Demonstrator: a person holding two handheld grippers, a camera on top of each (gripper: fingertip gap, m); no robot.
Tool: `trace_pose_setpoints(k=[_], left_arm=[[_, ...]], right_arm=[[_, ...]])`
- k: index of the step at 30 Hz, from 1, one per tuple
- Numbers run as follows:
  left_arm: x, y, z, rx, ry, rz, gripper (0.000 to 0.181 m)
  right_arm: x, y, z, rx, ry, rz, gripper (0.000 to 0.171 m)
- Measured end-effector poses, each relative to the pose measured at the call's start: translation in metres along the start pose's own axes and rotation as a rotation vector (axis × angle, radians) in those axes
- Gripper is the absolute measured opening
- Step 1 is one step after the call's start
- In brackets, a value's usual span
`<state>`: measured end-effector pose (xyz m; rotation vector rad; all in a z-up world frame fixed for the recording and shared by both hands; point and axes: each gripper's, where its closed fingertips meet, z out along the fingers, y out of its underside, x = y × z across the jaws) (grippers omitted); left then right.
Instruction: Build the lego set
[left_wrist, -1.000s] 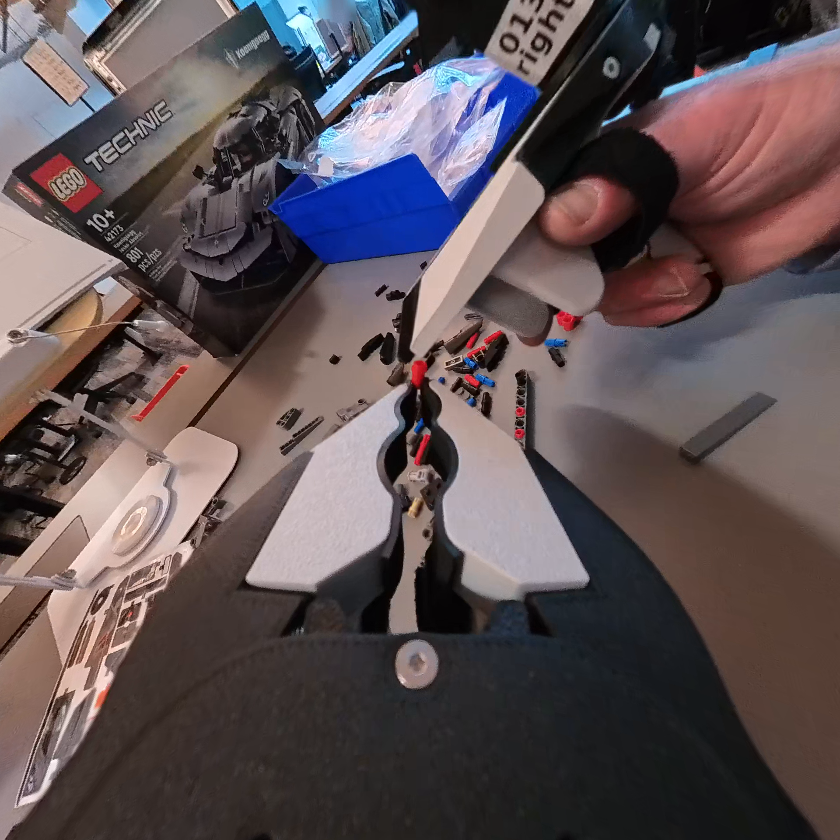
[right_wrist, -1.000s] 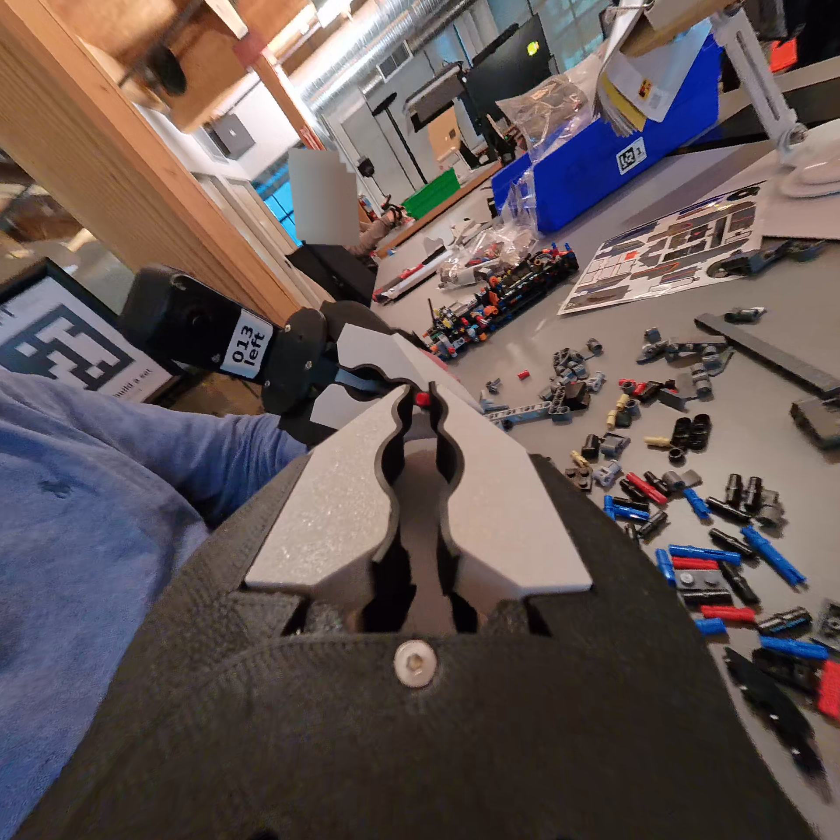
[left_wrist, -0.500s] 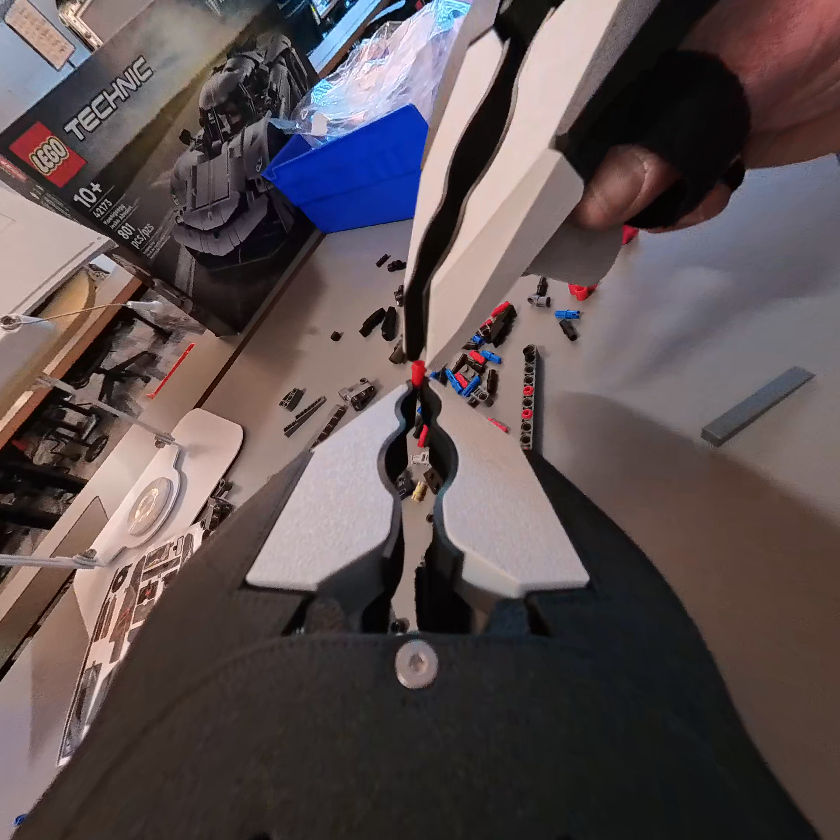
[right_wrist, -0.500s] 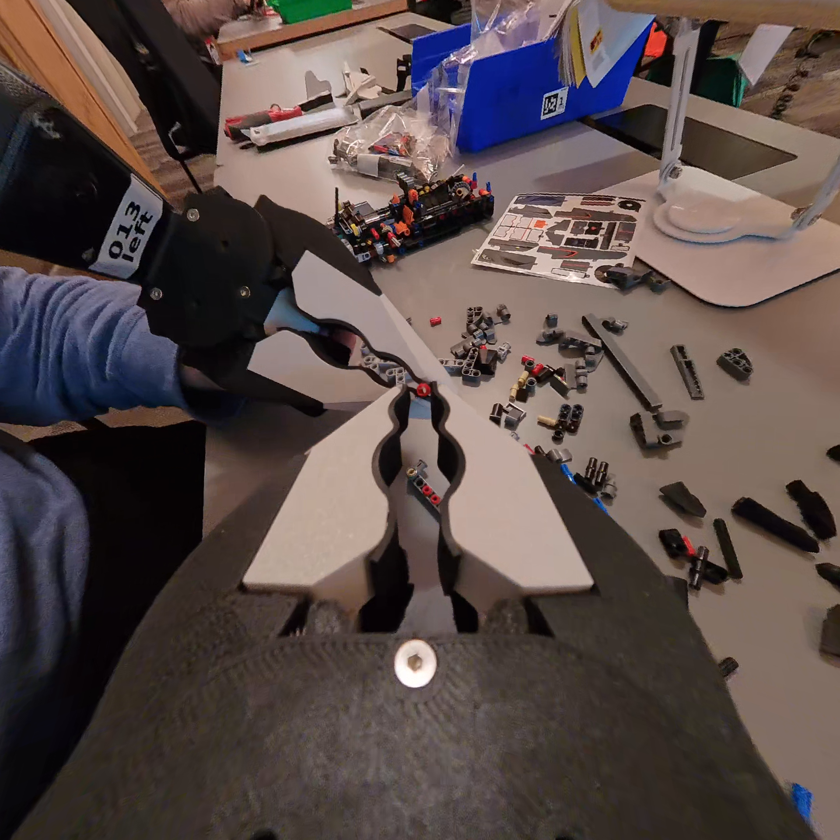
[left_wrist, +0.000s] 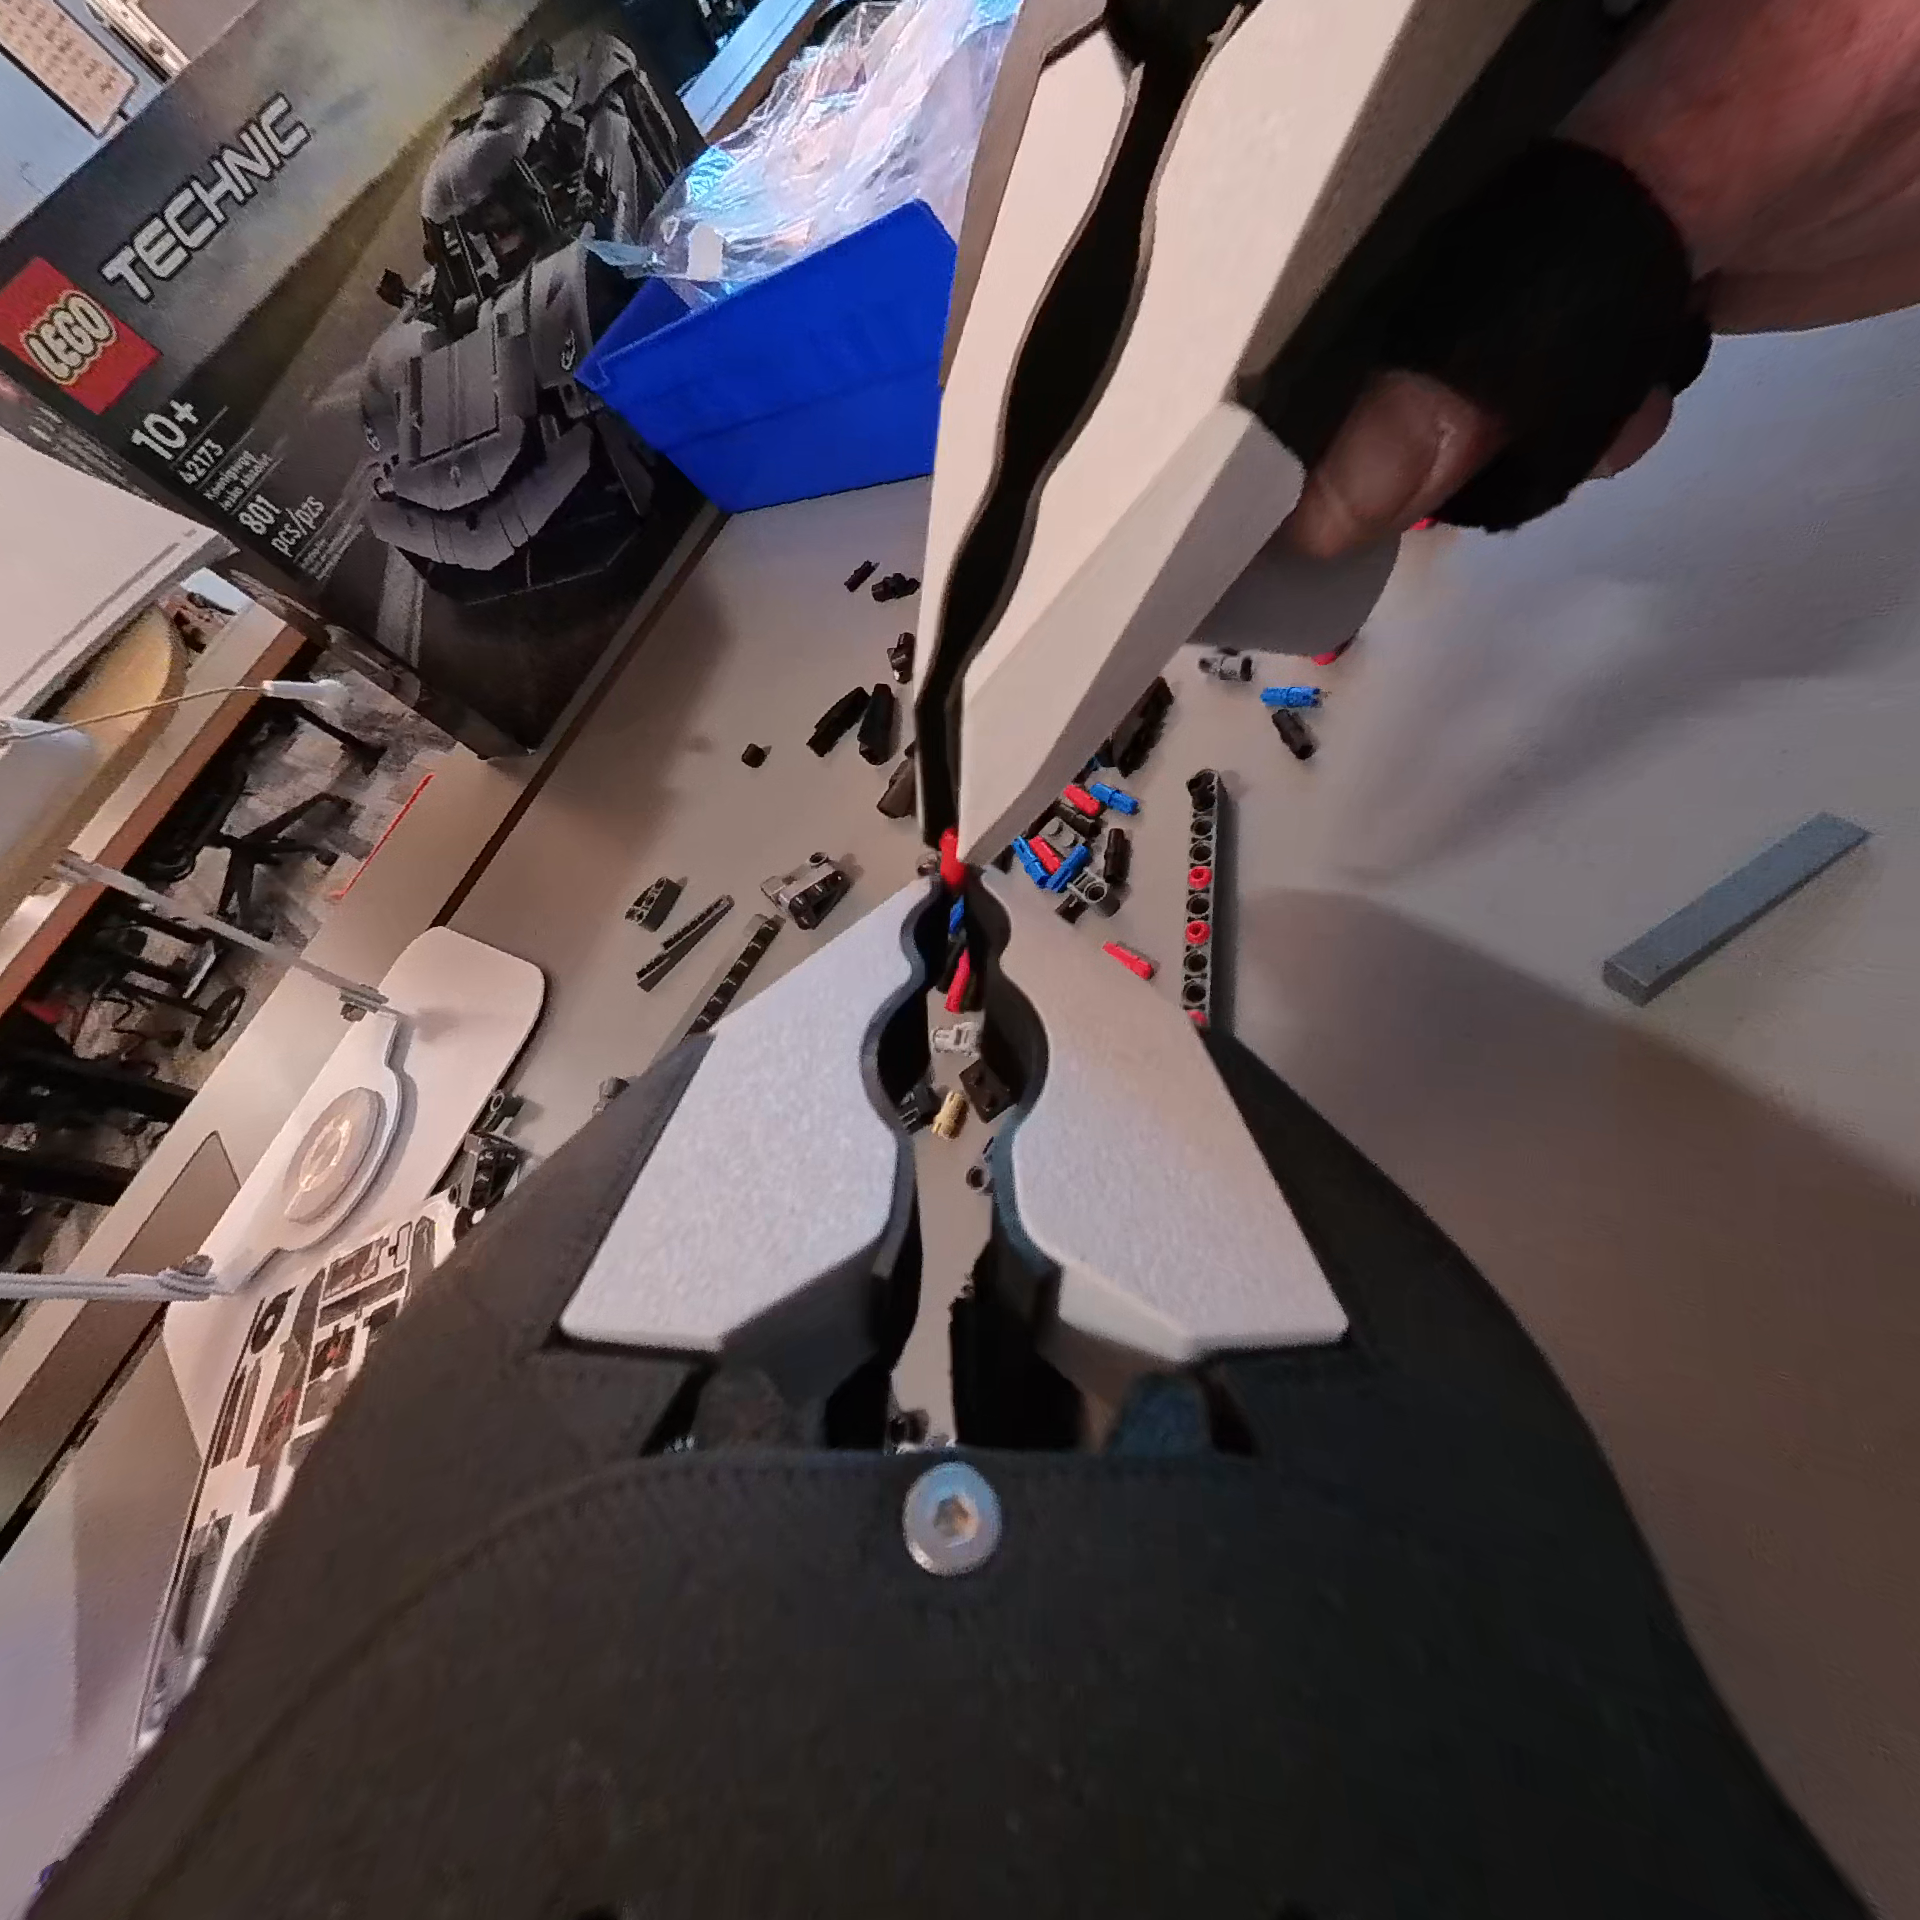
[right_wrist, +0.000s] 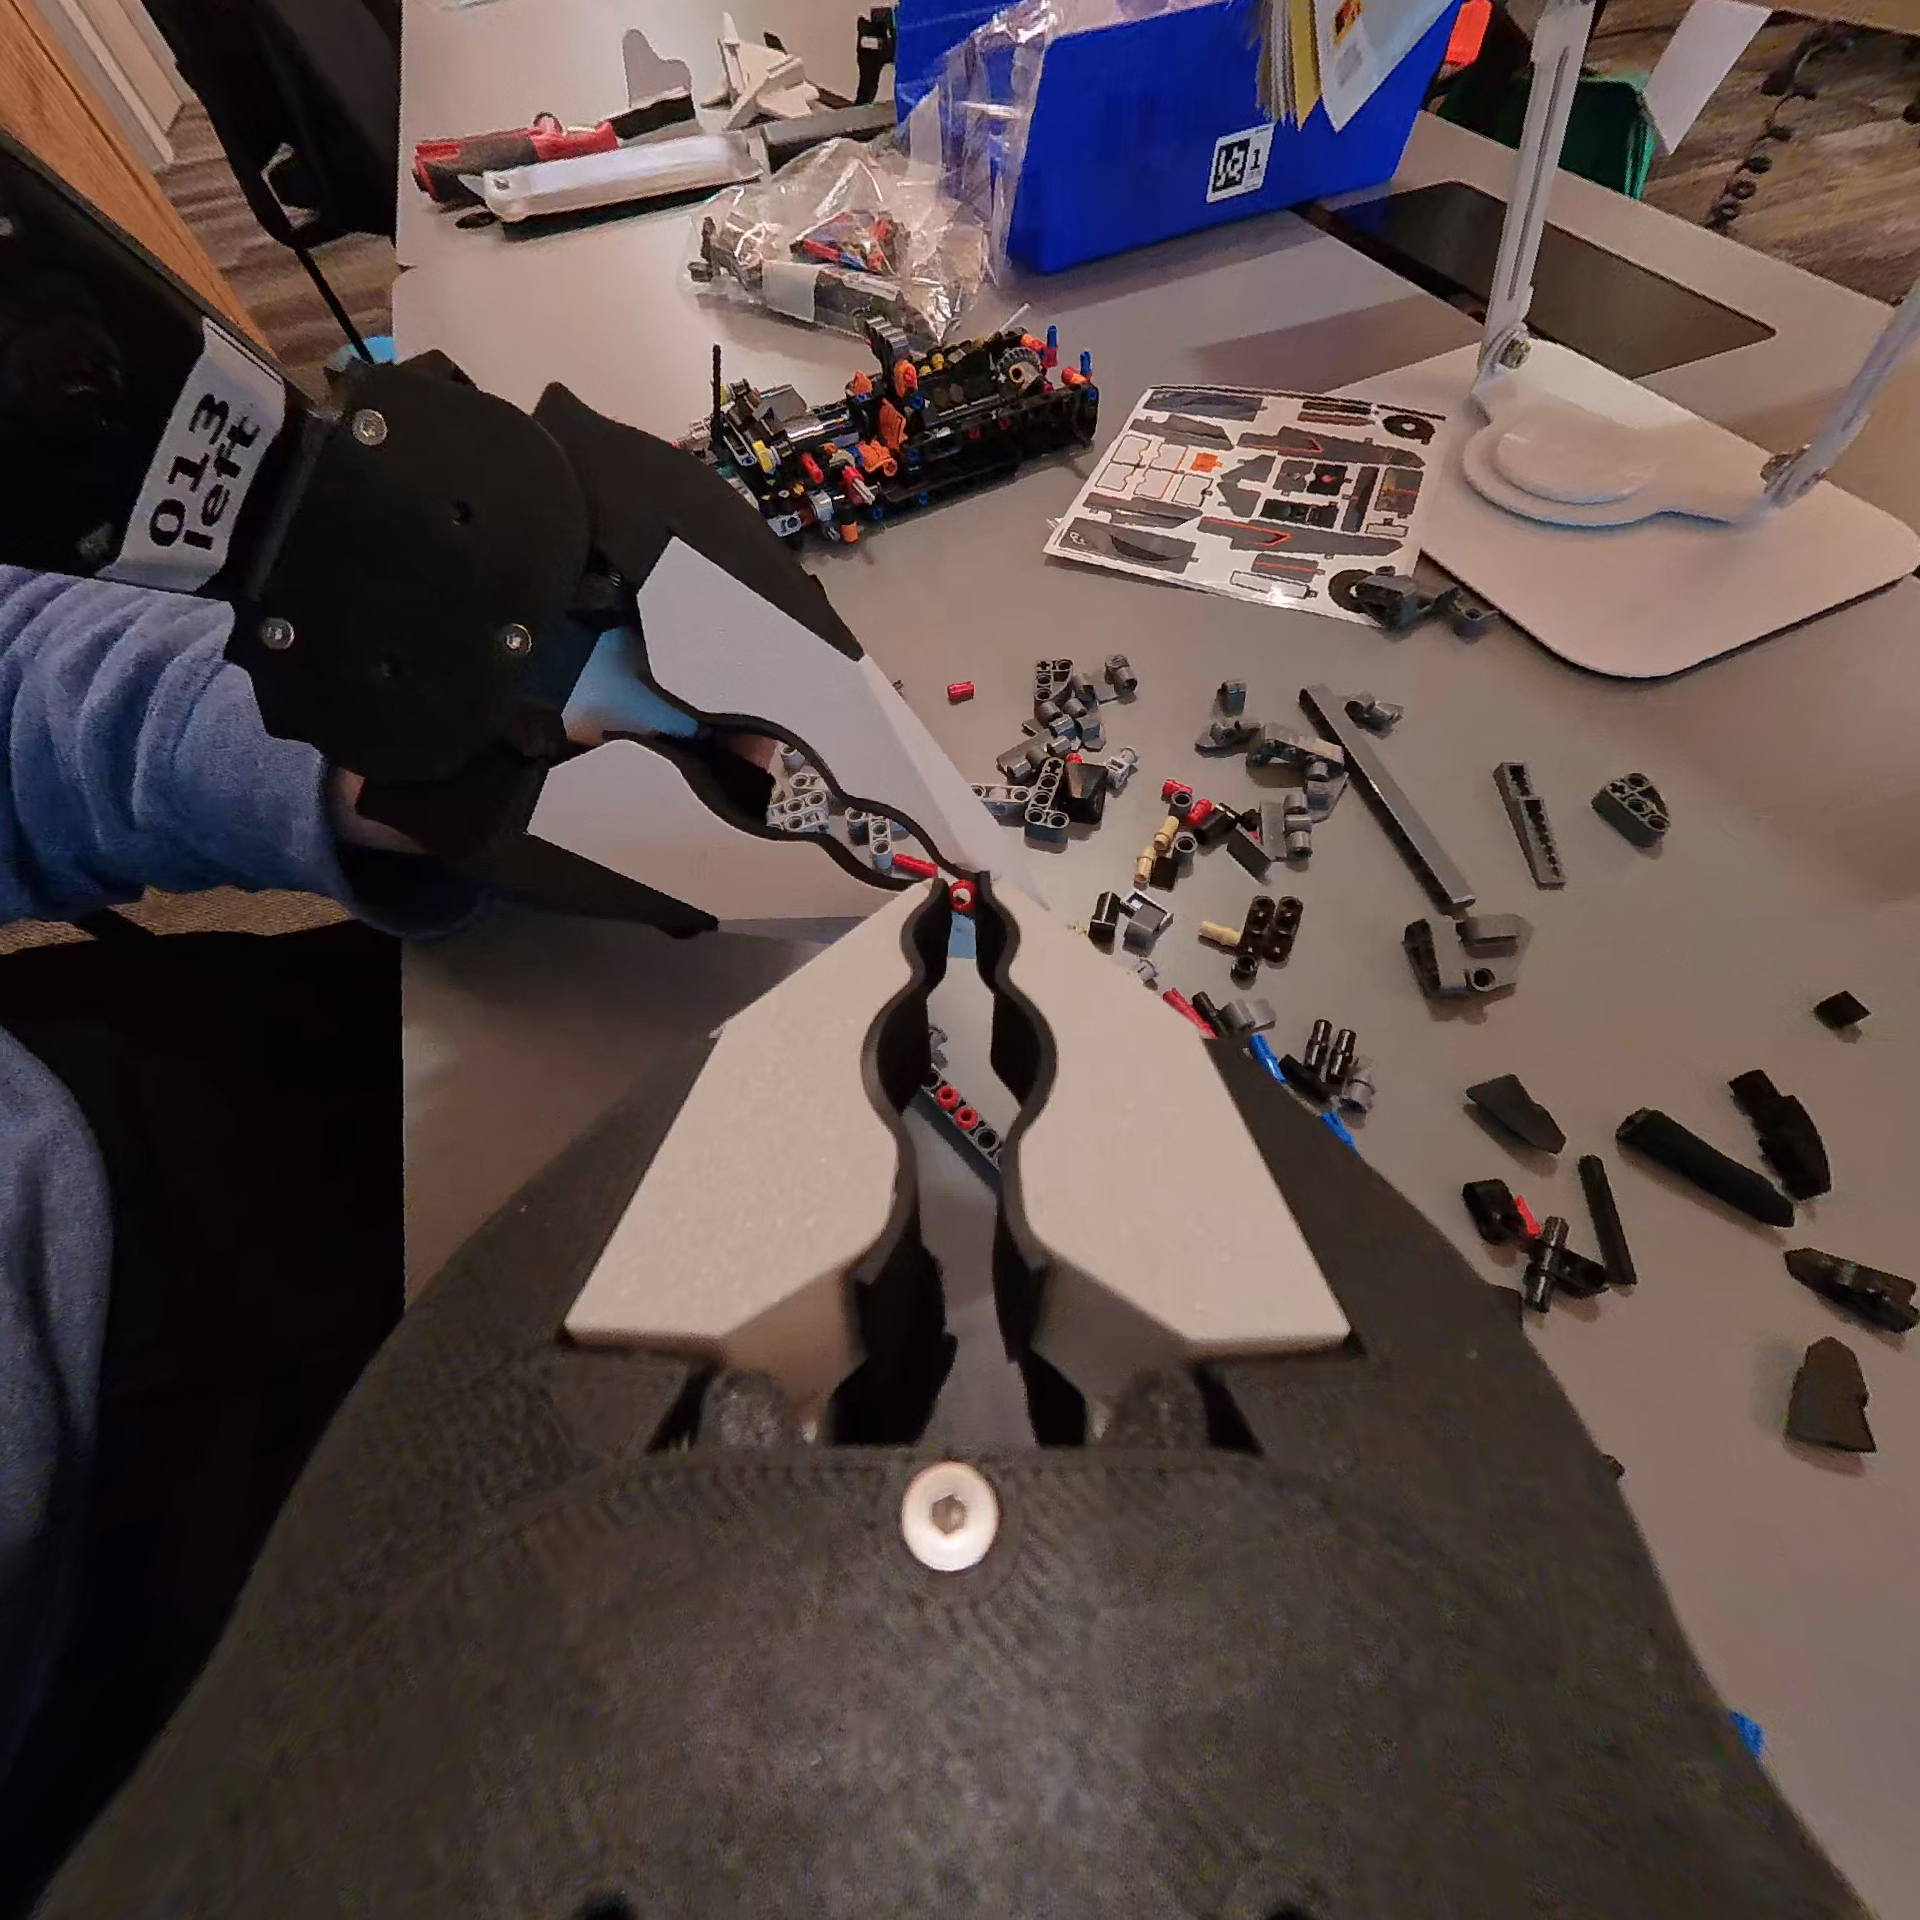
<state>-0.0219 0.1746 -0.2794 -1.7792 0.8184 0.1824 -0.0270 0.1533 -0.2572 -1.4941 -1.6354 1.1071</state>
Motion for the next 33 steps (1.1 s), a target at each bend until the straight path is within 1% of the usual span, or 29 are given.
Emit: trace_pose_setpoints(k=[2,5,7,9,11,13,19,25,31,33], left_arm=[[0.002,0.001,-0.001,-0.001,0.023,-0.014,0.001],[0.009,0.01,-0.007,-0.039,0.084,-0.033,0.015],[0.027,0.026,-0.01,-0.111,0.215,-0.062,0.021],[0.047,0.041,-0.011,-0.171,0.328,-0.071,0.033],[0.057,0.056,-0.01,-0.225,0.342,-0.01,0.039],[0.059,0.056,-0.009,-0.217,0.332,-0.009,0.03],[0.058,0.057,-0.004,-0.219,0.337,-0.042,0.014],[0.053,0.058,0.0,-0.215,0.333,-0.048,0.012],[0.051,0.059,-0.001,-0.224,0.29,0.113,0.011],[0.05,0.06,-0.002,-0.223,0.292,0.135,0.012]], right_arm=[[0.0,0.001,-0.001,-0.019,-0.006,-0.008,0.002],[-0.001,0.009,-0.002,-0.094,-0.05,-0.025,0.002],[-0.005,0.021,-0.001,-0.177,-0.122,-0.048,0.001],[-0.006,0.035,0.003,-0.257,-0.166,-0.077,0.001],[-0.007,0.05,0.009,-0.345,-0.197,-0.113,0.001],[-0.01,0.061,0.015,-0.406,-0.23,-0.138,0.001],[-0.014,0.068,0.023,-0.463,-0.284,-0.169,0.001],[-0.007,0.075,0.027,-0.502,-0.289,-0.173,0.001],[-0.008,0.076,0.03,-0.514,-0.298,-0.209,0.001],[-0.007,0.075,0.031,-0.518,-0.294,-0.215,0.001]])
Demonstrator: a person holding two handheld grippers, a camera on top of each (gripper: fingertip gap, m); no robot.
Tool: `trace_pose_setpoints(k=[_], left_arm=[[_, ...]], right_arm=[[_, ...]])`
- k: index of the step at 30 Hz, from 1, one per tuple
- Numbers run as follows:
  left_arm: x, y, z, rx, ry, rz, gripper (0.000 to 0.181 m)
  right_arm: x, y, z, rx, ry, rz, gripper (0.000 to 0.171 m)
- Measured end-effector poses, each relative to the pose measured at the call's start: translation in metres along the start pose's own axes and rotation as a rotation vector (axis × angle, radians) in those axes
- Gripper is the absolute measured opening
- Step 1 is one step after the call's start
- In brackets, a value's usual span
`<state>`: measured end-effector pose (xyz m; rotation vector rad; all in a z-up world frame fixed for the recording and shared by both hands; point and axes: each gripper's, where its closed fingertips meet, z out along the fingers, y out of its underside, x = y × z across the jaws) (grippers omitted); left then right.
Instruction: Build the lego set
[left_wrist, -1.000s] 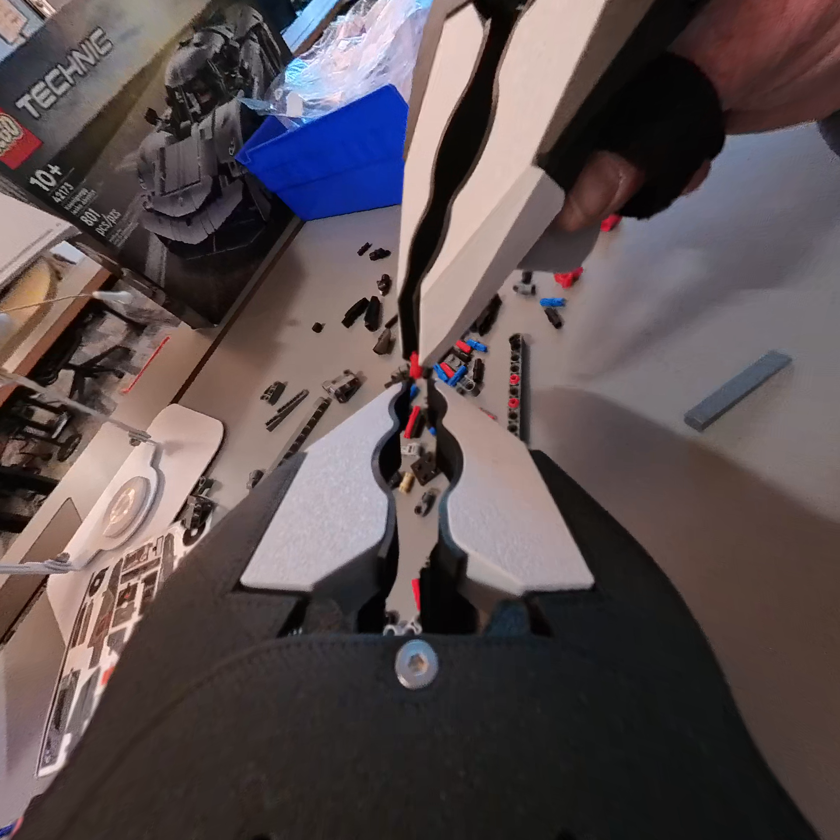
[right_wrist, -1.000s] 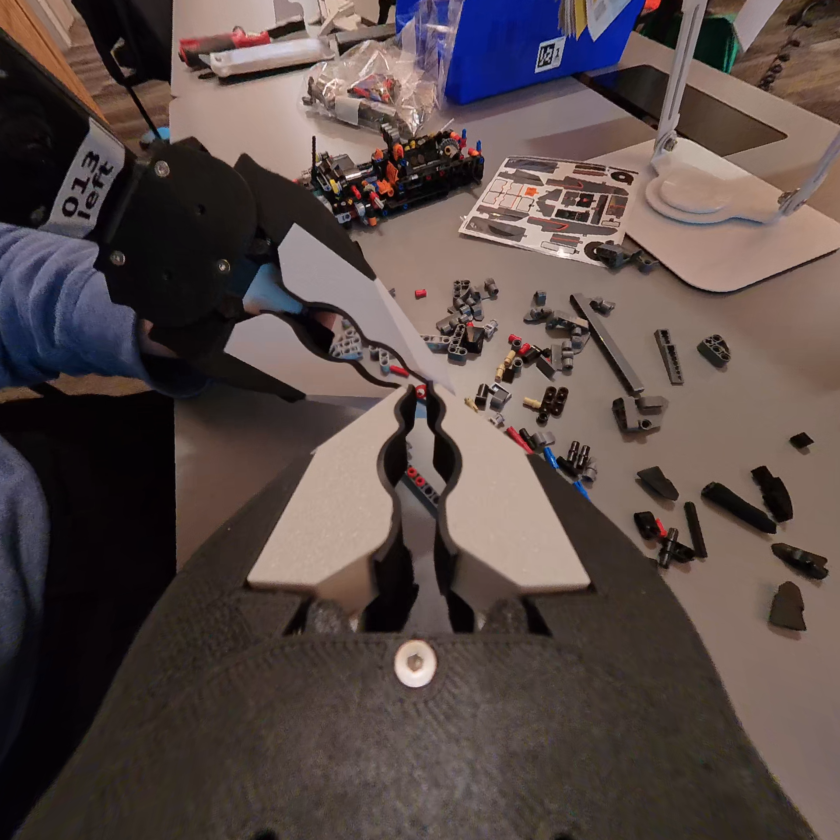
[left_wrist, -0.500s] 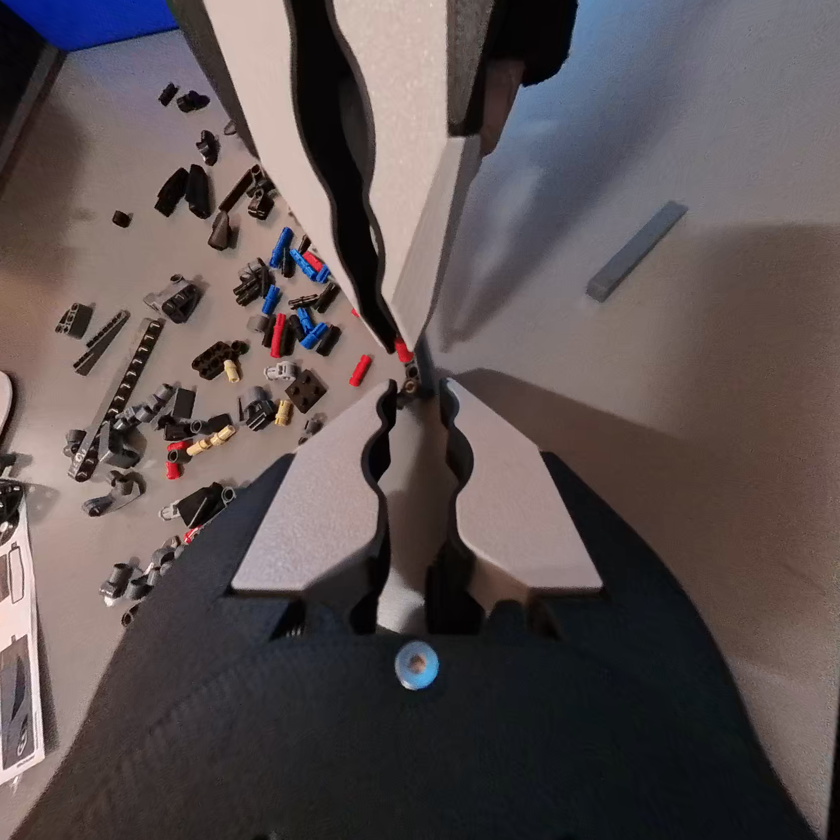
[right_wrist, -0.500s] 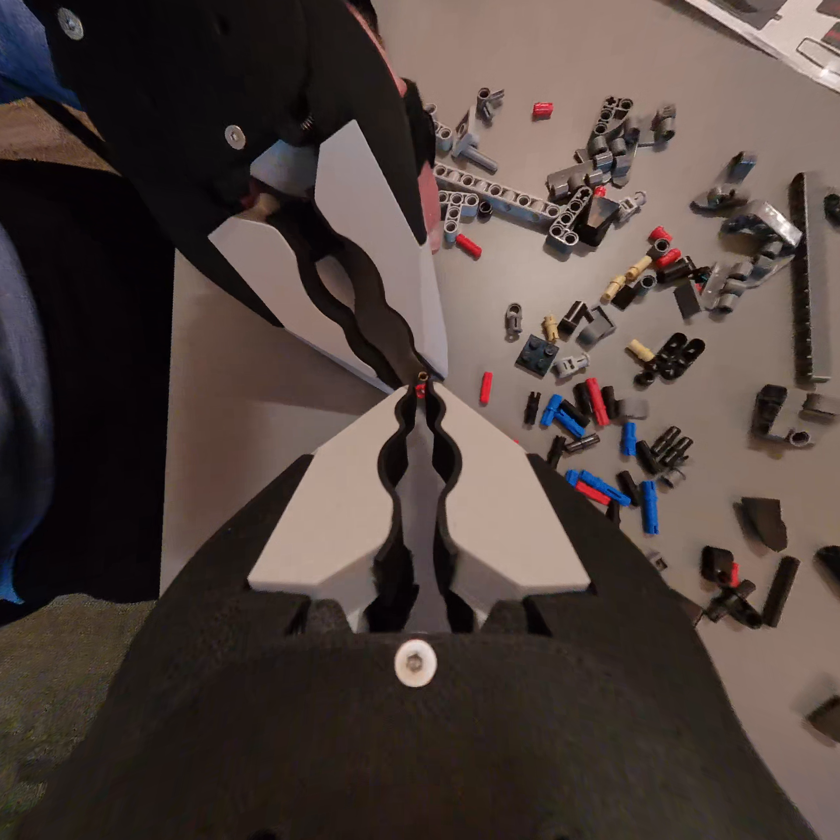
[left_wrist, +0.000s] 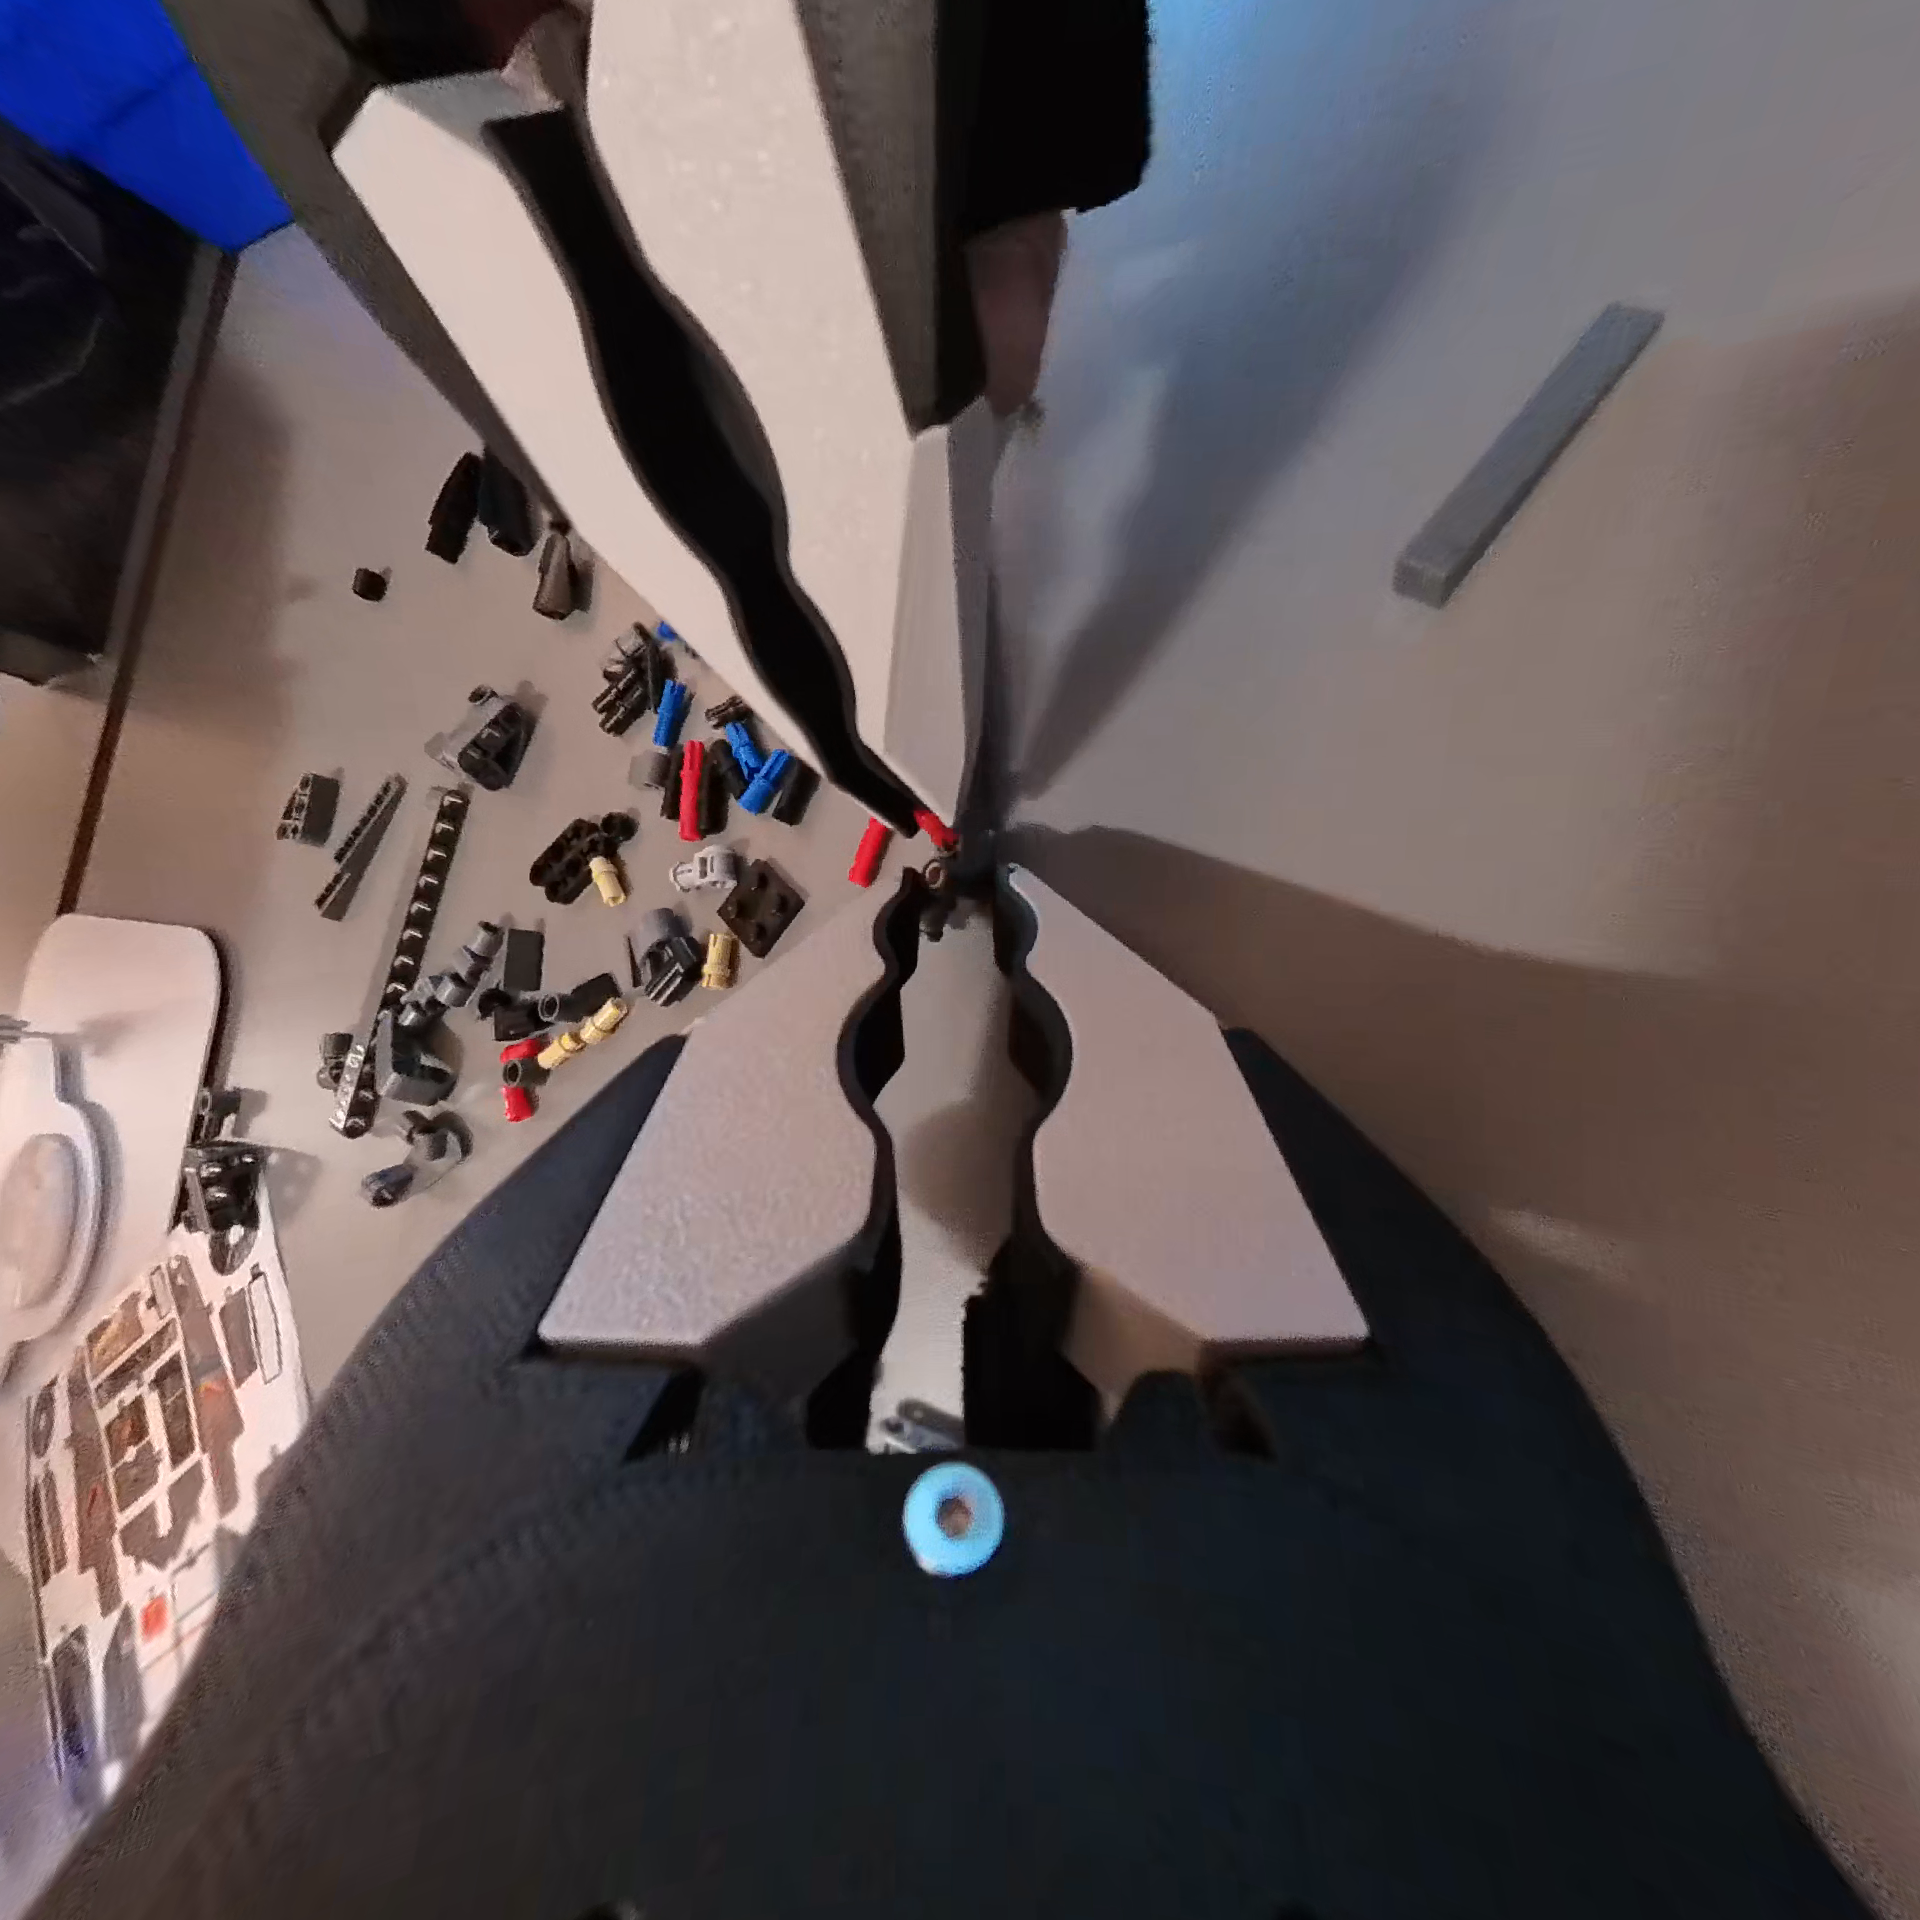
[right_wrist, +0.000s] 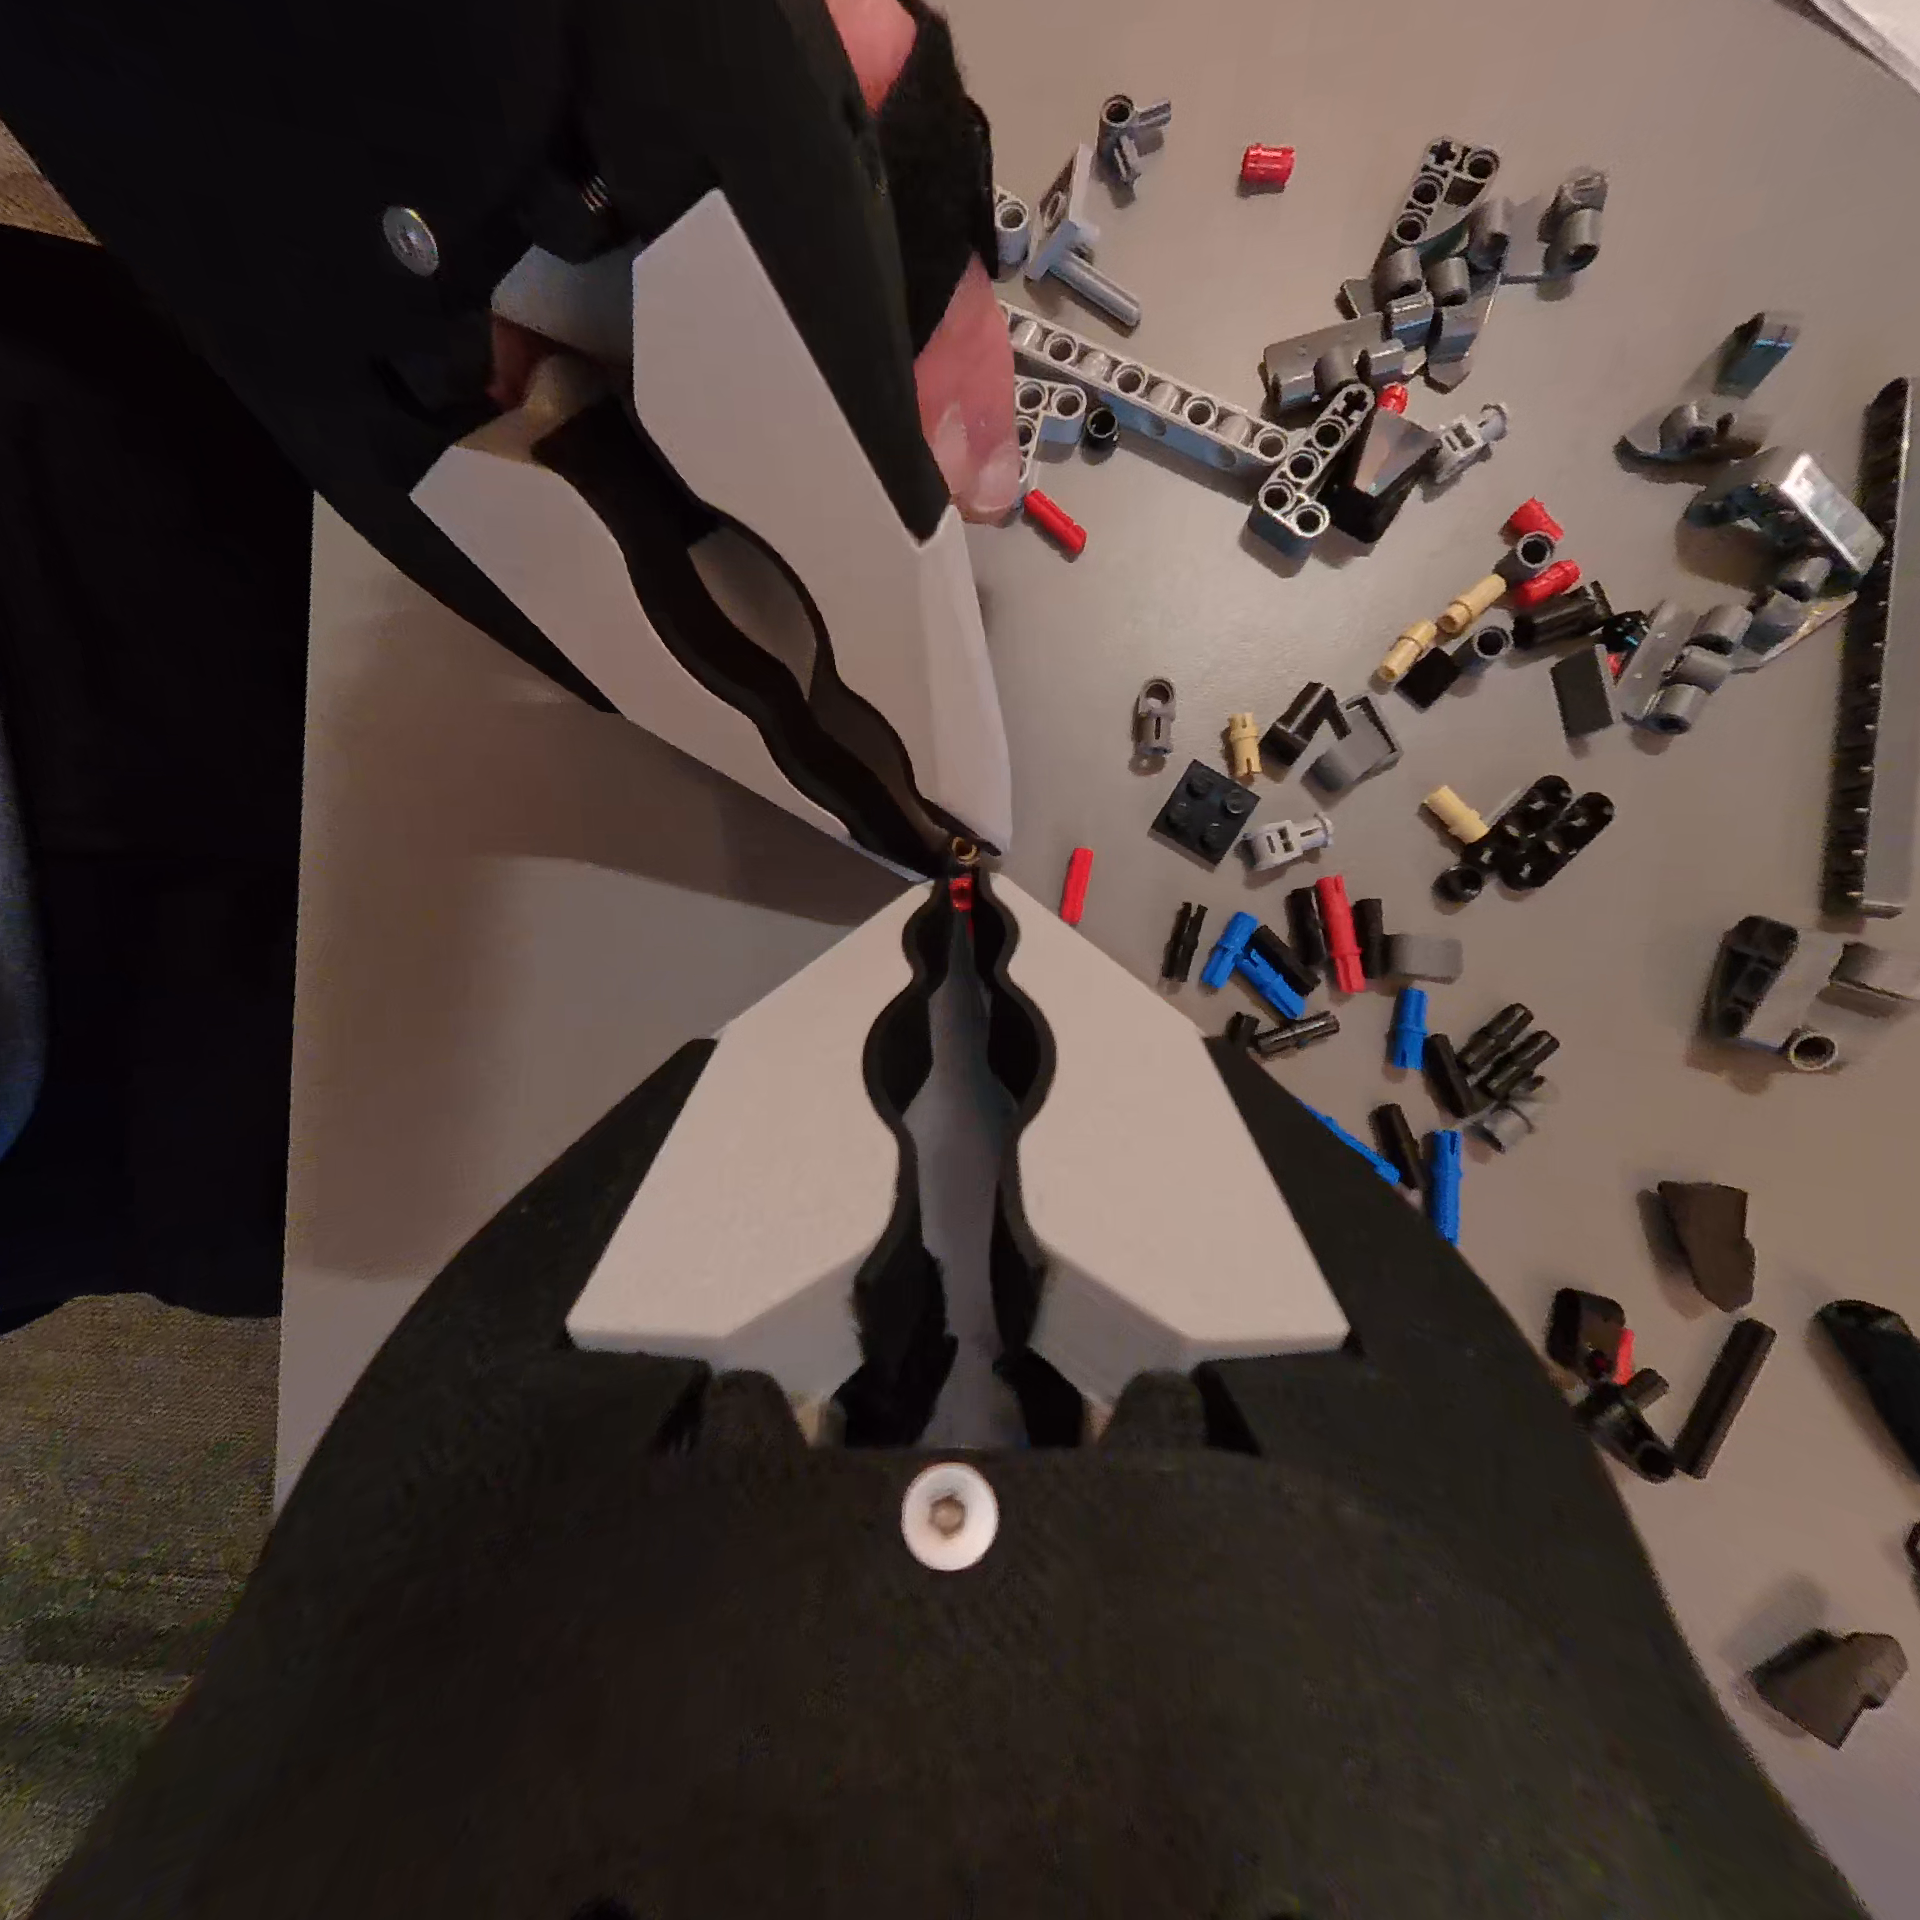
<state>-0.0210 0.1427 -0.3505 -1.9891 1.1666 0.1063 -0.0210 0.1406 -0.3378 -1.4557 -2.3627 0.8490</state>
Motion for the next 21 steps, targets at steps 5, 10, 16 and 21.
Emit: trace_pose_setpoints(k=[5,10,16,21], left_arm=[[-0.0014,0.0004,-0.0007,0.023,0.014,-0.031,0.015],[0.0028,-0.0021,0.0012,0.035,0.05,-0.04,0.01],[0.0029,-0.0025,0.0021,0.047,0.086,-0.071,0.009],[0.0027,-0.0035,0.0032,0.051,0.094,-0.062,0.008]], right_arm=[[-0.0019,0.0028,0.0031,-0.009,-0.015,0.01,0.001],[-0.0034,0.0042,0.0032,-0.002,-0.015,0.015,0.001],[-0.0015,0.0052,0.003,-0.031,-0.003,0.015,0.001],[-0.0002,0.0045,0.0033,-0.089,0.008,-0.015,0.001]])
